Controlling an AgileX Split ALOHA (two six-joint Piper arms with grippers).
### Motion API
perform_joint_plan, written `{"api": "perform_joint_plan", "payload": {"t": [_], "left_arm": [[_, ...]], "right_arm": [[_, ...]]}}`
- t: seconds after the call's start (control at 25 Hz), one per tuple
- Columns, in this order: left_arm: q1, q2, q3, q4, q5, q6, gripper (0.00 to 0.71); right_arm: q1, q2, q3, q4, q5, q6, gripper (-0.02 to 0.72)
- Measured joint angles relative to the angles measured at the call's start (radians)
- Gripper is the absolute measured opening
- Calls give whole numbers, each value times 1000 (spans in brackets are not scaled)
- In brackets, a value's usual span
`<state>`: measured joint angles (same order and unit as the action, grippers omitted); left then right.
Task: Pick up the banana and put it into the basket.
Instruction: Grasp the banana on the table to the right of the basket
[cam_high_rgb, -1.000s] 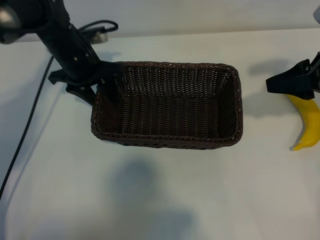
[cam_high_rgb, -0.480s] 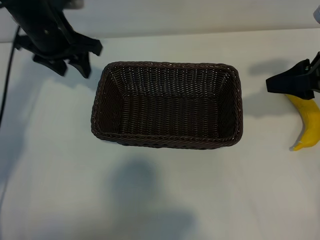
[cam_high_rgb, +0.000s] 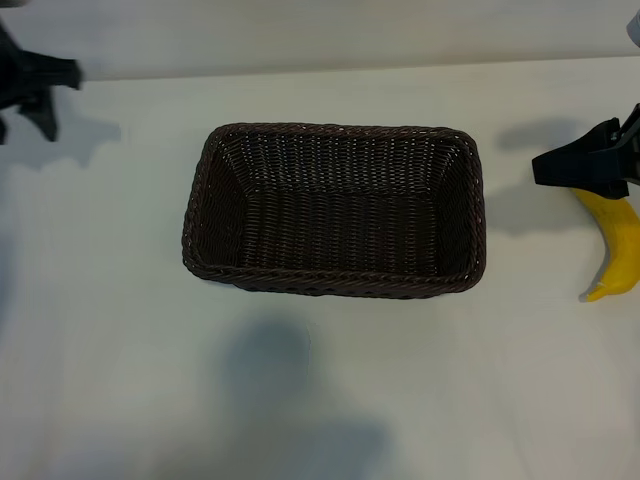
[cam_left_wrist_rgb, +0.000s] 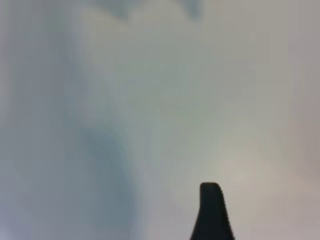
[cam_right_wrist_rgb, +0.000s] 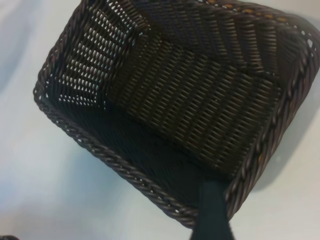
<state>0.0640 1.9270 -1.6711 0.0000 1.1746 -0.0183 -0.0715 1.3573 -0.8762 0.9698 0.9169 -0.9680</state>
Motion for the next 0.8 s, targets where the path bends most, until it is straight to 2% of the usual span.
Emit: {"api": "perform_joint_plan", "payload": {"t": [0.16,0.36,0.68,0.8], "left_arm": [[14,-22,0,10,0,-8,547],[-32,-123,51,18,0,5,547],[-136,-438,327,26,0,12,547],[-156,-576,429,23,-2,-14,547]], "right_arm": [[0,0,0,0,0,3,534],[0,0,0,0,0,3,534],[0,0,0,0,0,4,534],[0,0,0,0,0,4,534]]}}
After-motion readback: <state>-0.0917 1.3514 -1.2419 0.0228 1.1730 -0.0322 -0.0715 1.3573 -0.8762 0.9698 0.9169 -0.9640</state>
